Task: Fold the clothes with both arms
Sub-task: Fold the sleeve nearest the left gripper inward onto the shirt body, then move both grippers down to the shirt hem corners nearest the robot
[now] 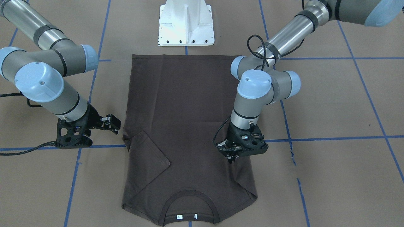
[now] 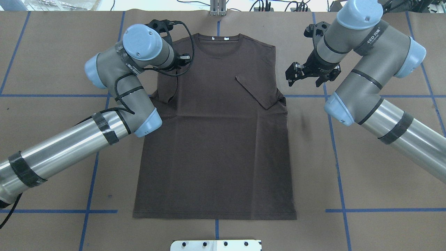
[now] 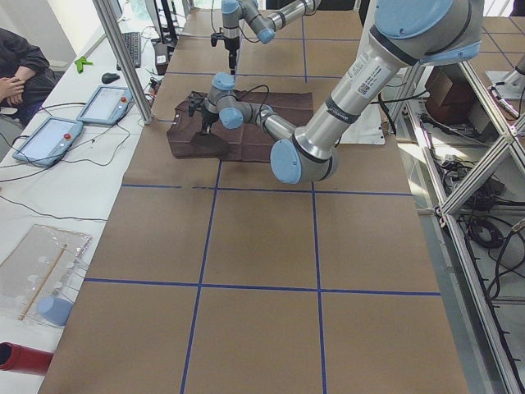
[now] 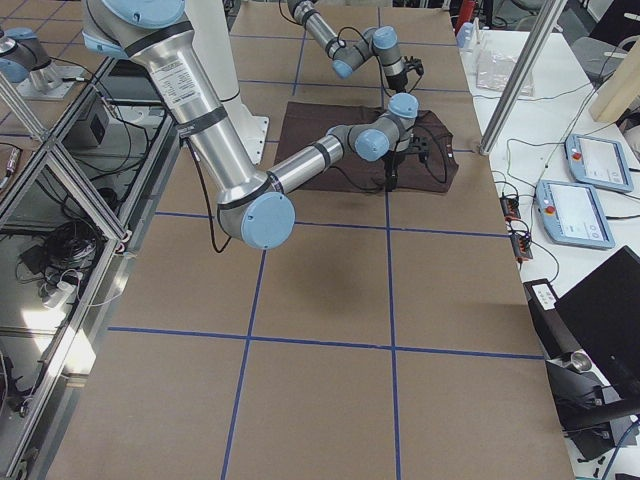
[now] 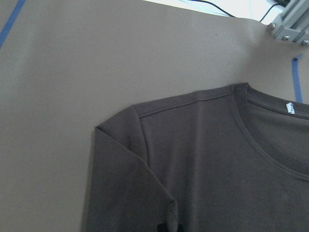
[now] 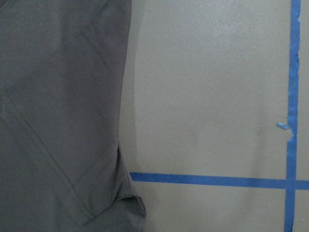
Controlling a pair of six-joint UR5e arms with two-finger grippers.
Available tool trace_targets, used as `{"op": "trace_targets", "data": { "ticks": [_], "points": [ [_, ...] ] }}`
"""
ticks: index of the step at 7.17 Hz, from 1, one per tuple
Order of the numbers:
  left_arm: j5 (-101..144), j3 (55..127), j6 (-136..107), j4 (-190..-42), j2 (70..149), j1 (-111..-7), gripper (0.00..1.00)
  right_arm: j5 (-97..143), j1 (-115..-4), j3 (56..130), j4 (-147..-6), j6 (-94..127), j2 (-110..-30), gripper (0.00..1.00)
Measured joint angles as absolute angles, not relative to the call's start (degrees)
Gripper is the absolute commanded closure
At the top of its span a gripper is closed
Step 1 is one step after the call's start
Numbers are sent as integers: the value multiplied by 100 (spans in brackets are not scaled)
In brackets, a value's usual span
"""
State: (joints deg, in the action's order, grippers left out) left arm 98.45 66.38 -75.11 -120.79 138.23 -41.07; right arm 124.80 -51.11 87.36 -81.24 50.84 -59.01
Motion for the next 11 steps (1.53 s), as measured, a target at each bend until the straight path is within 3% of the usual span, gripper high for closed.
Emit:
{"op": "trace_targets", "data": {
  "ticks": [1, 2, 7, 8, 11],
  "points": [
    [9839, 6488, -7606, -12098, 13977, -4006, 88, 12480, -5108, 8731, -8128, 5082, -5903, 0],
    [9836, 6429, -7639, -12109, 14054, -3947, 1, 12480, -5107, 8725, -8129, 5083, -5906, 0],
    [10127, 6700, -7549, -12224, 13957, -3916, 0, 12486, -5059, 8859, -8122, 5278, -5910, 0],
    [10349, 7099, -7404, -12083, 13708, -3922, 0, 12450, -4921, 9125, -8121, 5539, -6029, 0],
    [10546, 9378, -6312, -10911, 12363, -3912, 0, 11446, -3636, 10718, -8127, 6998, -6988, 0]
  ]
}}
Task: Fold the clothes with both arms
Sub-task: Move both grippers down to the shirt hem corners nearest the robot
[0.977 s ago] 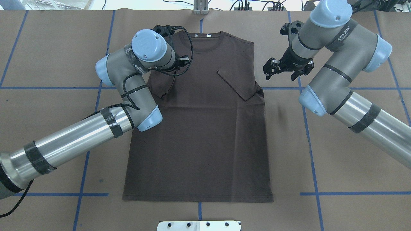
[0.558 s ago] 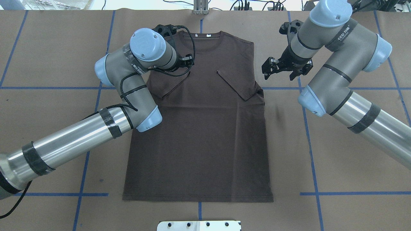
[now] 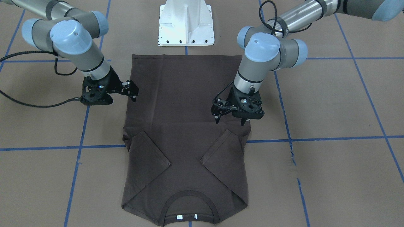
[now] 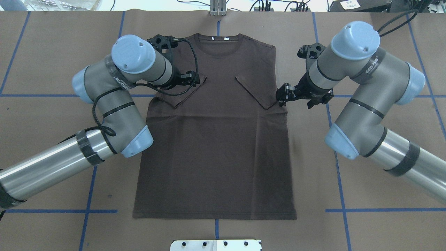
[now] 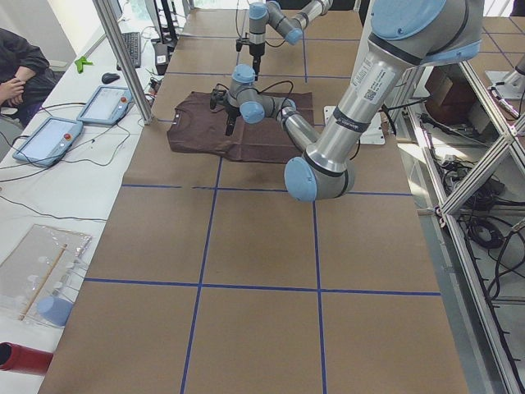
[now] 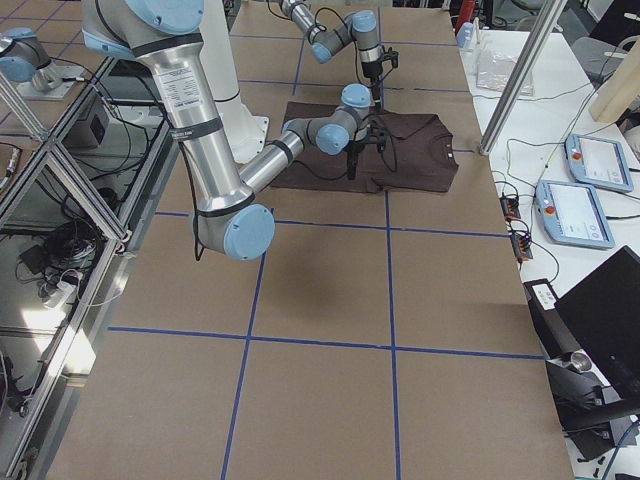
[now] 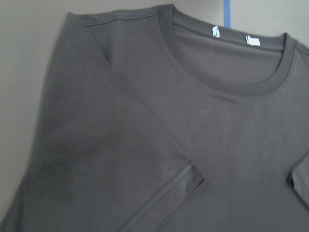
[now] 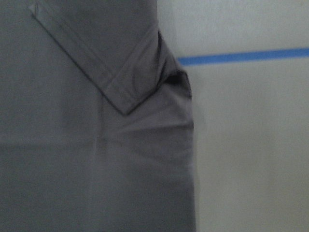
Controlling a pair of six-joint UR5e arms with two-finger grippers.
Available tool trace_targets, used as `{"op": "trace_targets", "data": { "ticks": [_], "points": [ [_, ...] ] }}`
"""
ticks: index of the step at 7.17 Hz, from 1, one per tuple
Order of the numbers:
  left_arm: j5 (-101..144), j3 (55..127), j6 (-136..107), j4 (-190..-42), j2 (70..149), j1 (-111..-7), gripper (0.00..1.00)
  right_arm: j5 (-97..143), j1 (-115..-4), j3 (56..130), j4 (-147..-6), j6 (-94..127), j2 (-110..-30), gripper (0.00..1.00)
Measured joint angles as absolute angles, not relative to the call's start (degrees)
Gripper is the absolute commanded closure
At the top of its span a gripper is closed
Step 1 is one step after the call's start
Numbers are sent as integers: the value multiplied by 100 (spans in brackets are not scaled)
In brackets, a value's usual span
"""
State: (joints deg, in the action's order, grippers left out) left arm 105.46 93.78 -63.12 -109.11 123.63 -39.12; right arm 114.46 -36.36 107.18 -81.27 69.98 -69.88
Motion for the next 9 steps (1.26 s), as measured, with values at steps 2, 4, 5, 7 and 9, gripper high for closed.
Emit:
{"op": "trace_targets", "data": {
  "ticks": [2, 4, 5, 7, 9],
  "points": [
    [10647, 10160, -6102, -10700, 11813, -3911, 0, 10084, -2114, 11573, -8011, 8496, -7662, 0],
    [10672, 10301, -6093, -10679, 11595, -3916, 0, 8940, -904, 11911, -7556, 9428, -8374, 0],
    [10678, 10313, -6104, -10679, 11565, -3917, 0, 8735, -657, 11946, -7407, 9585, -8574, 0],
    [10686, 10317, -6135, -10678, 11552, -3912, 0, 8681, -537, 11941, -7324, 9653, -8686, 2],
    [10682, 10318, -6137, -10679, 11539, -3912, 0, 8715, -513, 11905, -7323, 9653, -8660, 2]
  ]
}}
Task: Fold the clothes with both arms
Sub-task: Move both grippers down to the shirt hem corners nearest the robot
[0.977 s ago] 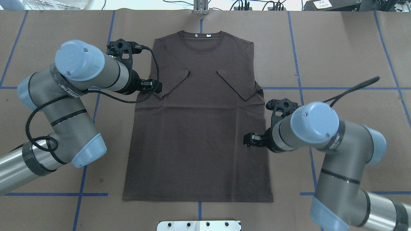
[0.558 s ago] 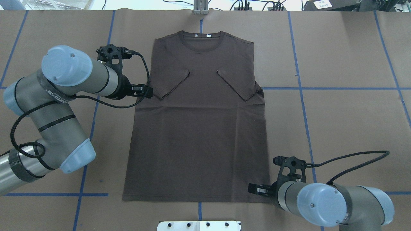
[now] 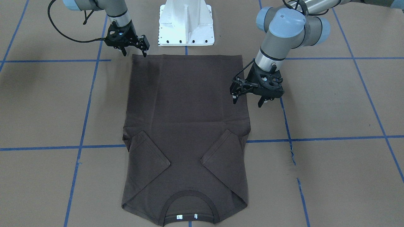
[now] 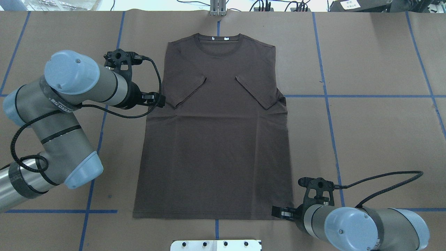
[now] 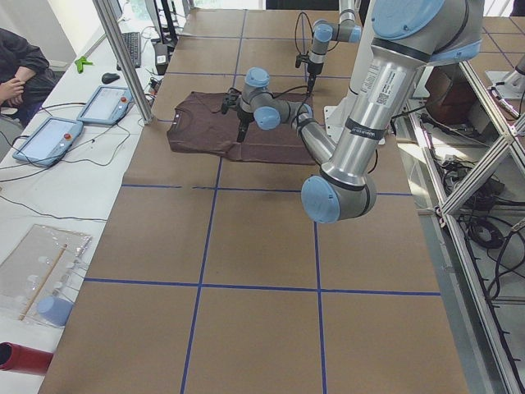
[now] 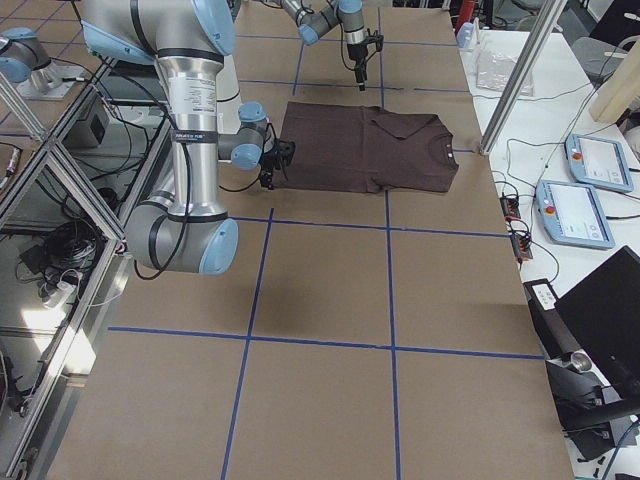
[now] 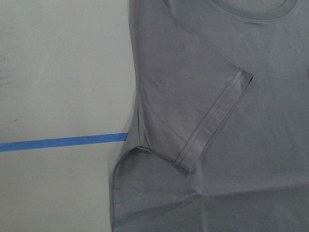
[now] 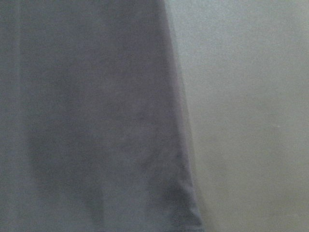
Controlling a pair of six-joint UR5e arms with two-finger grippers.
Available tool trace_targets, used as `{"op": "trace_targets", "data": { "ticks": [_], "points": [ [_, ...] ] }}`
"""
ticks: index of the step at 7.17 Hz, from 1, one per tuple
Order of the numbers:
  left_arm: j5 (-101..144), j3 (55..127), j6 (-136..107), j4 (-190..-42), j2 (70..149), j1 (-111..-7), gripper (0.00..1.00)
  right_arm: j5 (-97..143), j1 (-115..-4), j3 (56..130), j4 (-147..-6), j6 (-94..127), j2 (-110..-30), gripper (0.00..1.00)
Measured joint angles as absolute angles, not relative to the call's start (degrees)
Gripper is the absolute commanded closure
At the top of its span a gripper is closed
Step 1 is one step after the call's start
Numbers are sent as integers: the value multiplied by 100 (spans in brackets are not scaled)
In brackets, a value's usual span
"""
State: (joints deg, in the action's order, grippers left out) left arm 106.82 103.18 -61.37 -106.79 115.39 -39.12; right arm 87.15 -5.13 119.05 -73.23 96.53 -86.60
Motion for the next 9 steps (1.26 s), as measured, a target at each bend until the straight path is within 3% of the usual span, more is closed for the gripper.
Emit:
{"op": "trace_targets", "data": {
  "ticks": [2, 9],
  "points": [
    [10677, 10318, -6135, -10684, 11514, -3911, 0, 8733, -504, 11873, -7336, 9651, -8631, 5],
    [10662, 10318, -6135, -10687, 11505, -3911, 0, 8926, -653, 11847, -7365, 9601, -8646, 98]
  ]
}}
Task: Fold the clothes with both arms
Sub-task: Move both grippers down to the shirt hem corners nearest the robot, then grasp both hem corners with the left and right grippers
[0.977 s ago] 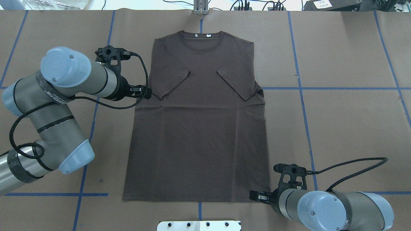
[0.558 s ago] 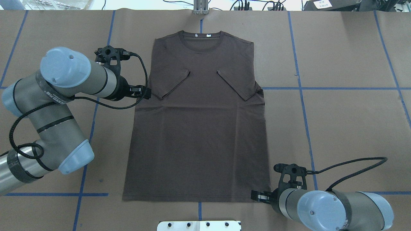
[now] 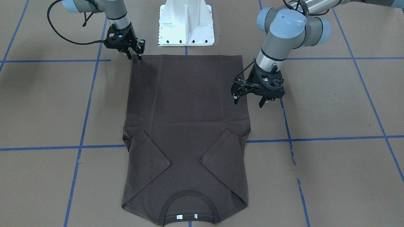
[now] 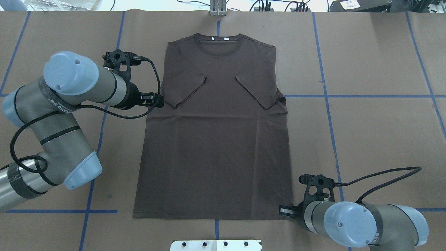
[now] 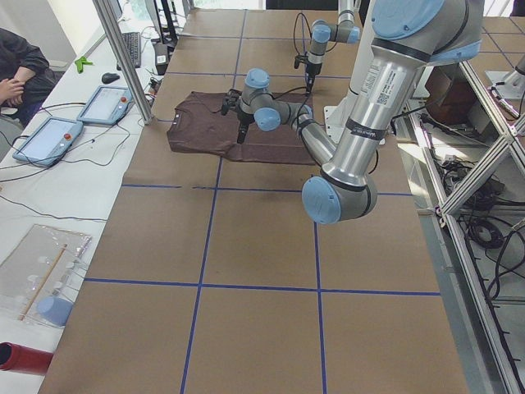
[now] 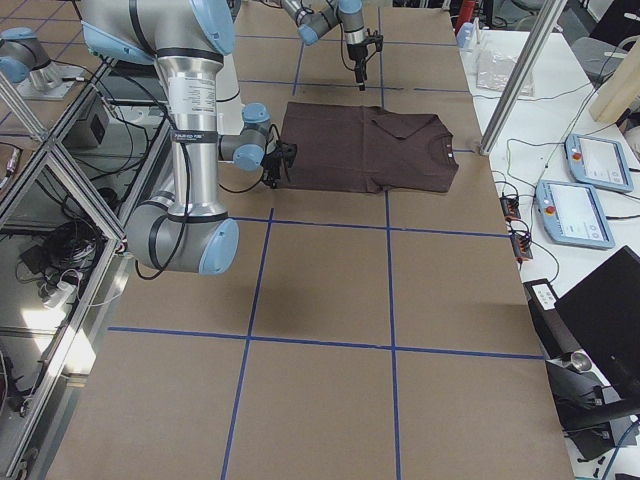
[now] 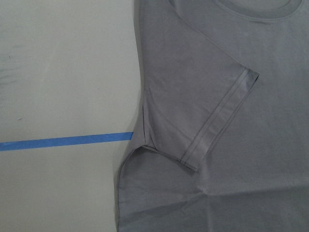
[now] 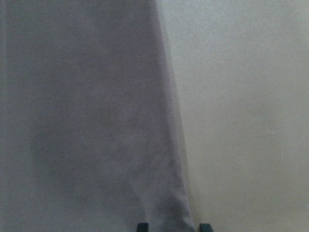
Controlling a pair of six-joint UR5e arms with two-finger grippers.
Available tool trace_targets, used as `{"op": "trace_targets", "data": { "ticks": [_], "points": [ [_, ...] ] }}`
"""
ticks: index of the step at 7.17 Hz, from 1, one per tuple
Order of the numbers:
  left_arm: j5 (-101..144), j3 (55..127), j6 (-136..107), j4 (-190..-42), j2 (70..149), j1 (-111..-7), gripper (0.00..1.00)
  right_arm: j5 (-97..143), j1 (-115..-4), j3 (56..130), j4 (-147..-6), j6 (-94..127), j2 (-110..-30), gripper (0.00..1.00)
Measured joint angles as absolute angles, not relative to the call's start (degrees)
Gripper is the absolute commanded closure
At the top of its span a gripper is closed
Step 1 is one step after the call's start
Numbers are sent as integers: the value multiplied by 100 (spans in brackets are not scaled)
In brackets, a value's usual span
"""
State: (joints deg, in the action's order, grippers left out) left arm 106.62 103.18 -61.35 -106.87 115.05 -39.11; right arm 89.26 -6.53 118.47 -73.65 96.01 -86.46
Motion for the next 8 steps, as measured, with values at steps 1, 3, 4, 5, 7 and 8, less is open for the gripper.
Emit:
{"op": "trace_targets", "data": {
  "ticks": [1, 3, 4, 5, 7, 8],
  "points": [
    [10662, 10317, -6135, -10688, 11505, -3911, 0, 8942, -659, 11847, -7367, 9599, -8648, 100],
    [10661, 10311, -6136, -10686, 11505, -3911, 0, 8973, -663, 11849, -7373, 9596, -8648, 100],
    [10663, 10318, -6163, -10682, 11487, -3909, 0, 8982, -669, 11857, -7372, 9592, -8654, 100],
    [10670, 10375, -6333, -10681, 11408, -3893, 0, 8981, -675, 11872, -7365, 9590, -8660, 100],
    [10581, 10925, -7299, -10692, 10836, -3562, 0, 9047, -794, 11954, -7328, 9570, -8670, 100],
    [10389, 11281, -7835, -10691, 10465, -3221, 1, 9137, -896, 12053, -7318, 9561, -8679, 100]
  ]
}}
